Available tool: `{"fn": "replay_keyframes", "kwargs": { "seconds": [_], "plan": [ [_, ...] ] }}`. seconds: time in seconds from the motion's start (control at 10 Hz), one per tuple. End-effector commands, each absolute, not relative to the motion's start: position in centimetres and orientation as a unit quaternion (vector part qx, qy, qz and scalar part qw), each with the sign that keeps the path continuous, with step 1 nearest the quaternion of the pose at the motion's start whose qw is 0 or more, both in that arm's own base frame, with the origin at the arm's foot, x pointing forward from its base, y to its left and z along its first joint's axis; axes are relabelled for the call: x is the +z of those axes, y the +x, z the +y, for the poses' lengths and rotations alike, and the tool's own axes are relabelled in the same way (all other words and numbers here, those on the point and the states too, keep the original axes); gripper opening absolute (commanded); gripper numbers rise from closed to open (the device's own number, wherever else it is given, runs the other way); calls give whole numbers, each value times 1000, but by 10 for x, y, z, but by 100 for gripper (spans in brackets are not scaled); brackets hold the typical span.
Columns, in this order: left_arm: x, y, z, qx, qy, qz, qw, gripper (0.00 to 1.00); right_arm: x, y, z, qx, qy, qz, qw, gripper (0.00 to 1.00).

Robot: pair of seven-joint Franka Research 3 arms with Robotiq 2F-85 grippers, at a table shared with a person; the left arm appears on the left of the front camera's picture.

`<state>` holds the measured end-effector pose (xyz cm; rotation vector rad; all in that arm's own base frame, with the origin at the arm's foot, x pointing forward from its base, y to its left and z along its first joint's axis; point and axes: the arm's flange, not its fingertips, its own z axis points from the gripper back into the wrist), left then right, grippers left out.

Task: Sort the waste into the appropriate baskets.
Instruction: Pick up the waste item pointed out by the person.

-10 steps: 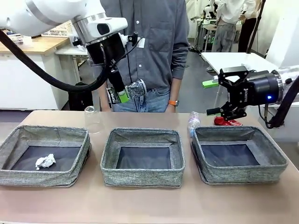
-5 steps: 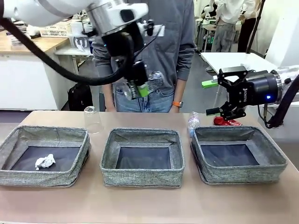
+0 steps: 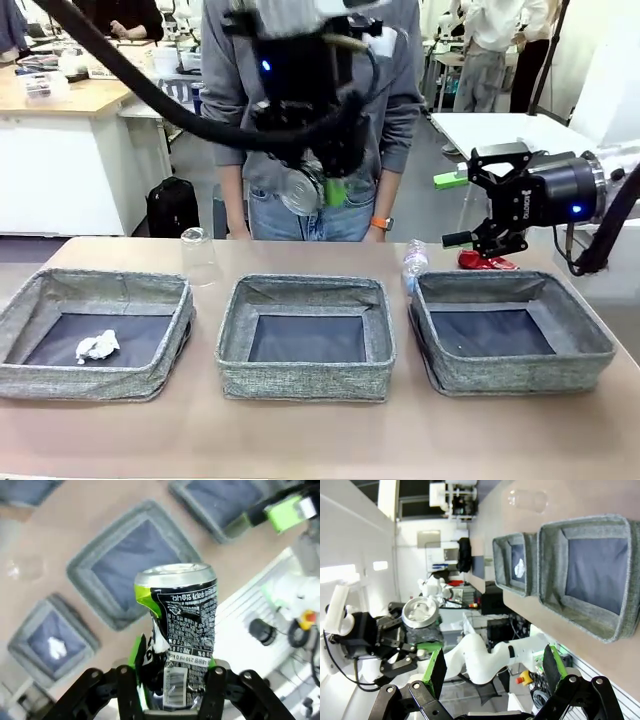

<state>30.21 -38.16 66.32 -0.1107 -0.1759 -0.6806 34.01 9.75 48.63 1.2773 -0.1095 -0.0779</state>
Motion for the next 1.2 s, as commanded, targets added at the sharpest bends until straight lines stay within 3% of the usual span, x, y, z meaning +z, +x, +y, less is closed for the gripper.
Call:
{"fn": "replay_keyframes", "kwargs": {
  "seconds": [0.0,0.3,1.0,1.1],
  "plan": [
    [700,295,-379,-301,-17,-66,951,50,489,341,100,-43,607,-49,792,100],
    [731,275,-361,-292,-38,-79,952,50,489,341,100,-43,607,-49,792,100],
    [735,284,-365,-292,-97,-120,944,50,489,341,100,-43,607,-49,792,100],
    [736,285,-372,-298,-73,-95,947,50,489,341,100,-43,607,-49,792,100]
  ]
}}
